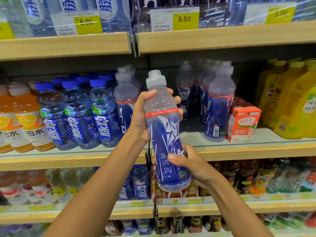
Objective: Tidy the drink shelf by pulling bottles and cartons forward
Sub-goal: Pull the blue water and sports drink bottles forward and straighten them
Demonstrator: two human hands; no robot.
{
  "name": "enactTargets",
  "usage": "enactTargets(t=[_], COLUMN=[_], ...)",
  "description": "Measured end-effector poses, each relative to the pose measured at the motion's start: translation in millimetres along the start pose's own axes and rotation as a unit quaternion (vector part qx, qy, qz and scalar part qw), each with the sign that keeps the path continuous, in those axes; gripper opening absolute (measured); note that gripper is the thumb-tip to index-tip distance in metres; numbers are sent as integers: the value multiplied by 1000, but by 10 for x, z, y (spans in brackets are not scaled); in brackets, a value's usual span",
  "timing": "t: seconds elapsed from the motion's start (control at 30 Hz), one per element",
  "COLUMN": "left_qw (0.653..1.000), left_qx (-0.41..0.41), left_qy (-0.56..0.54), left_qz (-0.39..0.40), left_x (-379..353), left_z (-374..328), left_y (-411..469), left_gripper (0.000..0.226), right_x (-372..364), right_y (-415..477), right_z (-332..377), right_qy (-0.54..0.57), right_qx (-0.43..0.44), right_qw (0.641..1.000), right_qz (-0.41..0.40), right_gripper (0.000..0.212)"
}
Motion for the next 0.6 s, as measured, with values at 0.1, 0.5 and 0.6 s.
enactTargets(t=[0.1, 0.5, 0.6], left_qw=[1000, 617, 453], left_qx=[1, -39, -2], left_qy=[16, 769, 891], left_qz=[-19, -164, -29], left_x=[79, 480, 527], left_z=[-22, -30, 307], left_y=[-43, -939, -937], left_gripper=[46, 23, 32], right_x=[-11, 662, 813], right_y=[23, 177, 336], right_z=[39, 330, 219], right_qy=[-56, -237, -238], right_qx=[18, 102, 81], right_qw=[998, 946, 941], right_qz=[-25, -198, -226], right_gripper=[55, 56, 53])
Point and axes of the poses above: each hand's wrist, its own y-axis towards the middle knuckle, its own x-axis out of the back of the hand, z = x × y, the point moved 10 cm from there along y, towards the middle knuckle, and after that the axes turned 12 degrees about z, right-handed, at the moved point
